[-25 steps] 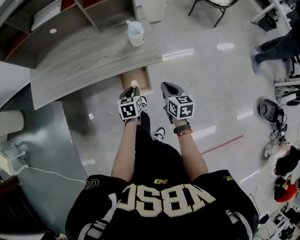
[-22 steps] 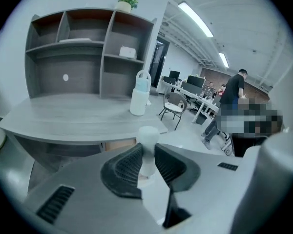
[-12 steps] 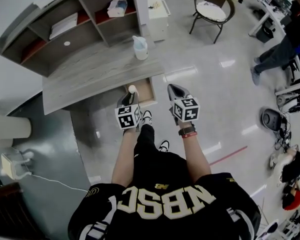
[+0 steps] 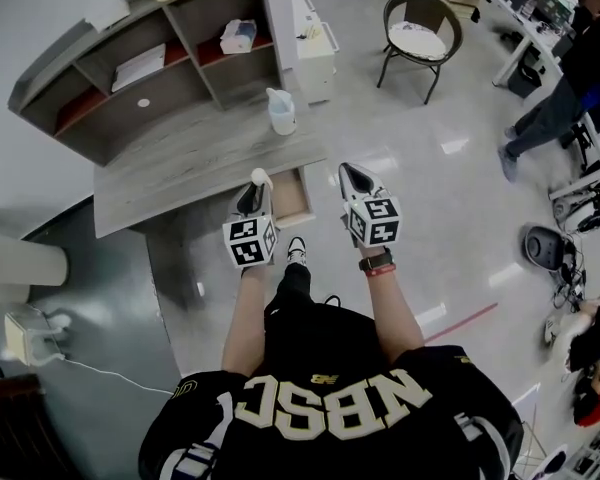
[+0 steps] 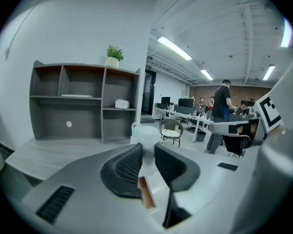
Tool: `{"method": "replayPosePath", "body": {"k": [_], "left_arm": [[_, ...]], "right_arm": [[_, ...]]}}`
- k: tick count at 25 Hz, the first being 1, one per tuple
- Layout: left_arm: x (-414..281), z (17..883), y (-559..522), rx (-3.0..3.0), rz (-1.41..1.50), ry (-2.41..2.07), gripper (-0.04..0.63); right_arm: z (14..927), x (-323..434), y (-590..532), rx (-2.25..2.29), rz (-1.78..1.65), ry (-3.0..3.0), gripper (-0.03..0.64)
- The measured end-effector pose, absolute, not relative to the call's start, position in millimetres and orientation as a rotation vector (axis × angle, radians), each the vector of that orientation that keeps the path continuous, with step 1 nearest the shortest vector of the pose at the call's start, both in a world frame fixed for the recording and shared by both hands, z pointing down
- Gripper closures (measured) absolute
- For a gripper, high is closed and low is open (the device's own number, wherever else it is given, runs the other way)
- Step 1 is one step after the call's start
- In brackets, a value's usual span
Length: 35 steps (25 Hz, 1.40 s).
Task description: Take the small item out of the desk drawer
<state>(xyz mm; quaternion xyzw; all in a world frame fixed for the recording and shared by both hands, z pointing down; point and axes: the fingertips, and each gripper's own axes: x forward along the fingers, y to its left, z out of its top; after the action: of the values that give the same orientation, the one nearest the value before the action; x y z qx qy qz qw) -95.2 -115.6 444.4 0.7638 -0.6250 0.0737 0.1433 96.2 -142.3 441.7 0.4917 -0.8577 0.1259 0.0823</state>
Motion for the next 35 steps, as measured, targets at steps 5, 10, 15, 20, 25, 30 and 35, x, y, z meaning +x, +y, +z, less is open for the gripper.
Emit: {"method": "replayPosePath", "body": {"k": [5, 10, 15, 20, 25, 30, 35], "left_arm": [[-90, 409, -112, 2.279, 0.109, -1.851, 0.503], [-89, 387, -109, 2.328, 0.050, -1.918, 0.503], [-85, 386, -106, 2.341, 0.045, -1.927, 0.503], [-81, 387, -108, 2.342, 0.032, -1.922, 0.503], [-78, 395, -110, 2.337, 0.046, -1.890, 0.503], [-76, 411, -116, 2.314, 0.080, -1.863, 0.503], [-80, 436, -138, 2.290, 0.144, -1.822, 0.503]], "right_arm": [[421, 106, -140, 1.528, 0.293, -2.575, 0.611], [409, 107, -138, 1.530, 0.249, -2.595, 0.611], [401, 111, -138, 1.540, 0.198, -2.590, 0.611], [401, 116, -140, 1.558, 0.202, -2.591, 0.611], [410, 115, -141, 1.535, 0.234, -2.582, 0.611], [418, 112, -148, 1.507, 0.252, -2.577, 0.611], [431, 106, -168, 1.504, 0.294, -2.567, 0.611]]}}
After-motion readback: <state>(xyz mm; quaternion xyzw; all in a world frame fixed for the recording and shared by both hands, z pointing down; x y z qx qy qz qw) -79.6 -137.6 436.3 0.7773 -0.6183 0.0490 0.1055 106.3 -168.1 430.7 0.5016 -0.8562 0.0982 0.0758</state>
